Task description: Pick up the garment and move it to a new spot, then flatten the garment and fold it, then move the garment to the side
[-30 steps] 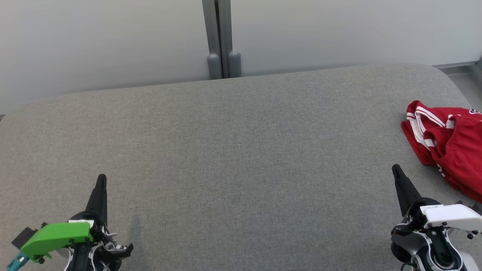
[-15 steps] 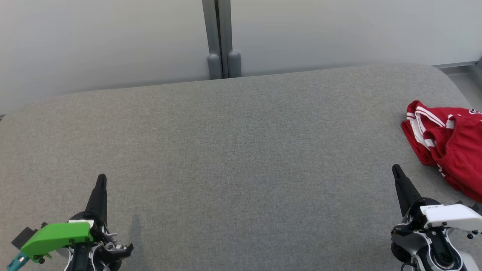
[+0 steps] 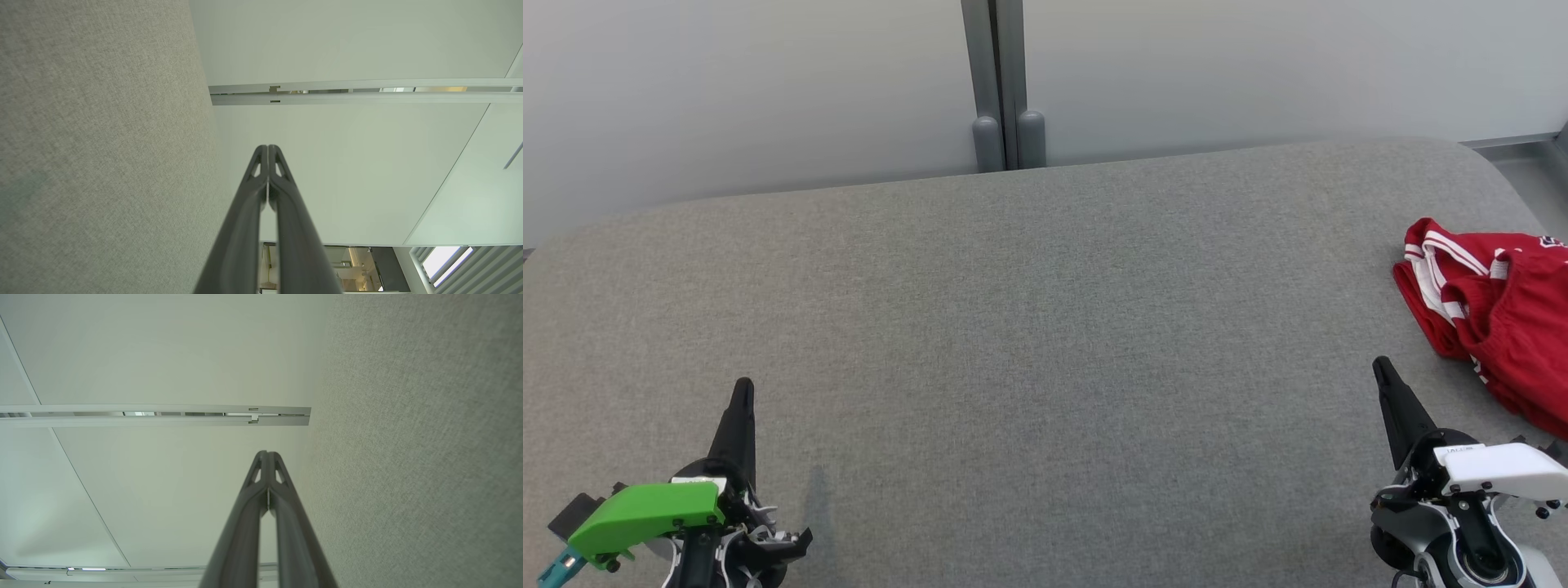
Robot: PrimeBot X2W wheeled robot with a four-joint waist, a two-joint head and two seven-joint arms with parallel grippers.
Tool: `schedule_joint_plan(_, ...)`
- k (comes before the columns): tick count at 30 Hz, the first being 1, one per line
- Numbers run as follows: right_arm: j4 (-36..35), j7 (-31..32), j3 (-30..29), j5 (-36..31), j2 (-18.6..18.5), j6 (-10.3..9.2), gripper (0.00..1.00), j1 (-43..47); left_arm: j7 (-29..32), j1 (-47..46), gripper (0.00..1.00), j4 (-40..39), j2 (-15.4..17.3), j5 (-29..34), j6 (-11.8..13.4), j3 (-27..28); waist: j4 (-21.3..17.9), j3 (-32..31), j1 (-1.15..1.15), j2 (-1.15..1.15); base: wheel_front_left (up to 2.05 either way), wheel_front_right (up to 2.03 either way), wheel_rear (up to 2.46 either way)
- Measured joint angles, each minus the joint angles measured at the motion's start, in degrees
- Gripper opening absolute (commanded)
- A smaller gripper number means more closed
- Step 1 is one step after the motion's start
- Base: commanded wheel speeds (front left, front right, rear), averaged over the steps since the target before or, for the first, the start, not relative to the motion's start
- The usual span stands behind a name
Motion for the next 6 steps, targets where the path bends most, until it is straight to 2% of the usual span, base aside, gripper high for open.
schedule_joint_plan(6, 0.0, 0.0, 0.0, 0.0, 0.0, 0.0, 0.0, 0.0, 0.0, 0.0, 0.0, 0.0, 0.0, 0.0, 0.0, -0.01, 0.0, 0.0, 0.0, 0.0, 0.0, 0.0, 0.0)
